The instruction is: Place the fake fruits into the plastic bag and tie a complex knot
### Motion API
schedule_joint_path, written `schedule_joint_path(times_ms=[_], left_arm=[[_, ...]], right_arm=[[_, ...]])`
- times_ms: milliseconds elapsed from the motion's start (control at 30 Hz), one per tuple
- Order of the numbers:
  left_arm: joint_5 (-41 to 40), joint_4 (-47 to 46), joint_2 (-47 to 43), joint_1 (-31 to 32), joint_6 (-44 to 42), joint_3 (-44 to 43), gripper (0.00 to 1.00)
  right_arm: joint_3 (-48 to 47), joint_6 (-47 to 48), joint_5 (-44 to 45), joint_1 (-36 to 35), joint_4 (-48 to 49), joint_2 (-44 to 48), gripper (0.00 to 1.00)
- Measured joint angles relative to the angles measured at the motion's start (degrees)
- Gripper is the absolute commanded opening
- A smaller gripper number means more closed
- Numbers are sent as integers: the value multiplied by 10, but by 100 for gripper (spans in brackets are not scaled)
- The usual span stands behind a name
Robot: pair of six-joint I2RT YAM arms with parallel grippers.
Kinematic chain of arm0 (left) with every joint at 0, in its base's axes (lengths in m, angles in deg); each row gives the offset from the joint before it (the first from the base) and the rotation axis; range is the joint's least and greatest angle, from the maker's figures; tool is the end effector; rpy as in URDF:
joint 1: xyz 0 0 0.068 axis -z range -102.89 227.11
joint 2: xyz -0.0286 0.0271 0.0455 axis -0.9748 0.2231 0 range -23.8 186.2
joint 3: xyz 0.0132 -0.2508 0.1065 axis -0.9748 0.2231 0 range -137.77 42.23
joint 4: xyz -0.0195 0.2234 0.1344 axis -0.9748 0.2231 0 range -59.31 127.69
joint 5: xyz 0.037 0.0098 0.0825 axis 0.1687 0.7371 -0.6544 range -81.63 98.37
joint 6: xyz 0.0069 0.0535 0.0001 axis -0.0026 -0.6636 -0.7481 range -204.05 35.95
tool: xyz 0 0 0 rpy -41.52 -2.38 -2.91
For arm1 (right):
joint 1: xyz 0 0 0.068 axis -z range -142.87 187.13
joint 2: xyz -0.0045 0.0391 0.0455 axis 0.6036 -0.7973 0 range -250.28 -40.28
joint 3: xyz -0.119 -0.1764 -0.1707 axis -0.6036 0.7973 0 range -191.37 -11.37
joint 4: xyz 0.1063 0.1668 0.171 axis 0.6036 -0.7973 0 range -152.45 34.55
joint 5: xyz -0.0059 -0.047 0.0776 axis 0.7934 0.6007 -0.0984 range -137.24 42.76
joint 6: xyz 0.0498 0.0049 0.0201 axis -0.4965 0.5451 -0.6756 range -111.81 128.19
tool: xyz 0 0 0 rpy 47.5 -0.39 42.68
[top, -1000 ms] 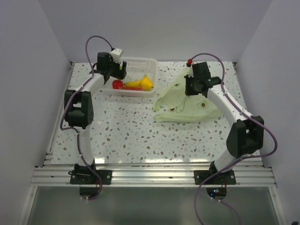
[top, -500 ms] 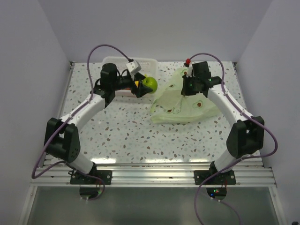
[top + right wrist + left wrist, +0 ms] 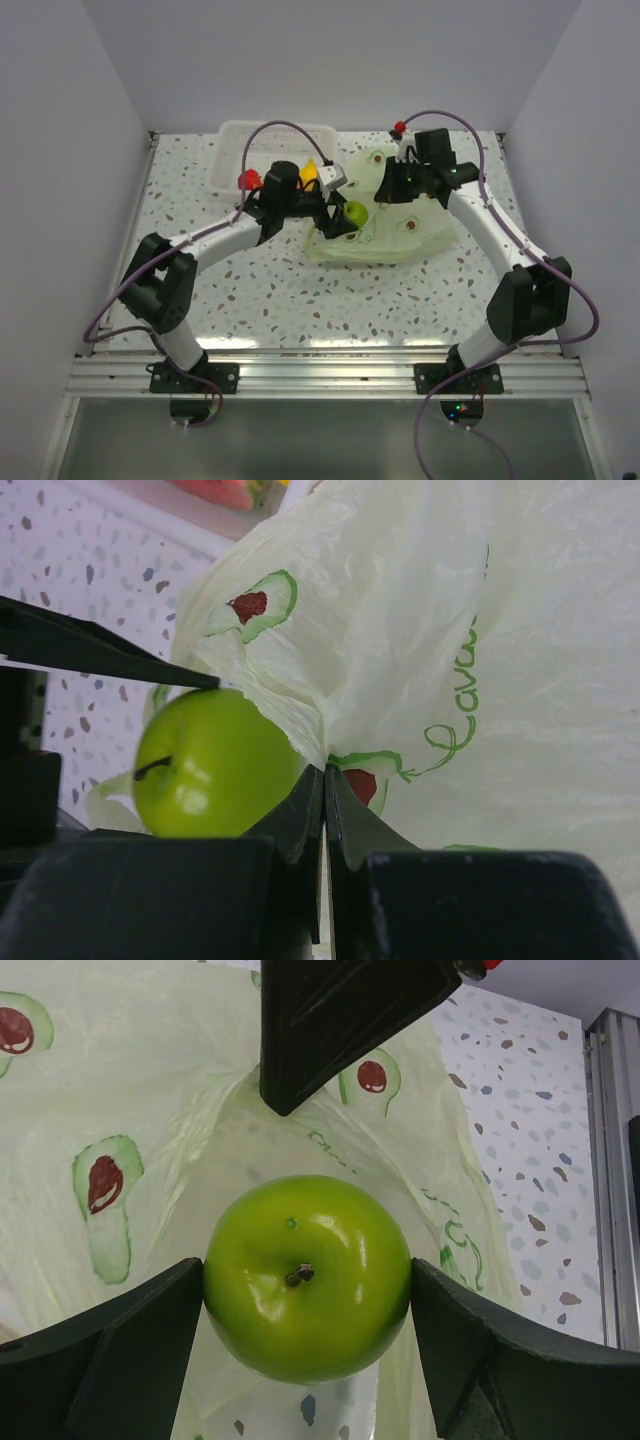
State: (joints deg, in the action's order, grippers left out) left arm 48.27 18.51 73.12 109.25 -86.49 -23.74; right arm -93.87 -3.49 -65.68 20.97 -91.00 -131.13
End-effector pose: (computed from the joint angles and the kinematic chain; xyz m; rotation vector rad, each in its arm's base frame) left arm 0.3171 -0.2261 0.2684 1.0271 1.6519 -1.0061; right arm 0.3356 0.1090 0.3266 -0.2553 2.3564 0.6145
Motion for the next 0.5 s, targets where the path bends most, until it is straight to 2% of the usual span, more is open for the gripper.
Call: schedule_joint_path(times_ms=[167,400,500], left_arm=[[-38,-39,52,17,6,-5,42],[-135,-140,161,26,29,-61,78],[-152,-153,171,28,28,-62,87]], right_arm=[[0,-13,-38,1,0,0,0],[0,-45,-104,34,1,-1,0],[0,-64,-140,54,3,-11,0]])
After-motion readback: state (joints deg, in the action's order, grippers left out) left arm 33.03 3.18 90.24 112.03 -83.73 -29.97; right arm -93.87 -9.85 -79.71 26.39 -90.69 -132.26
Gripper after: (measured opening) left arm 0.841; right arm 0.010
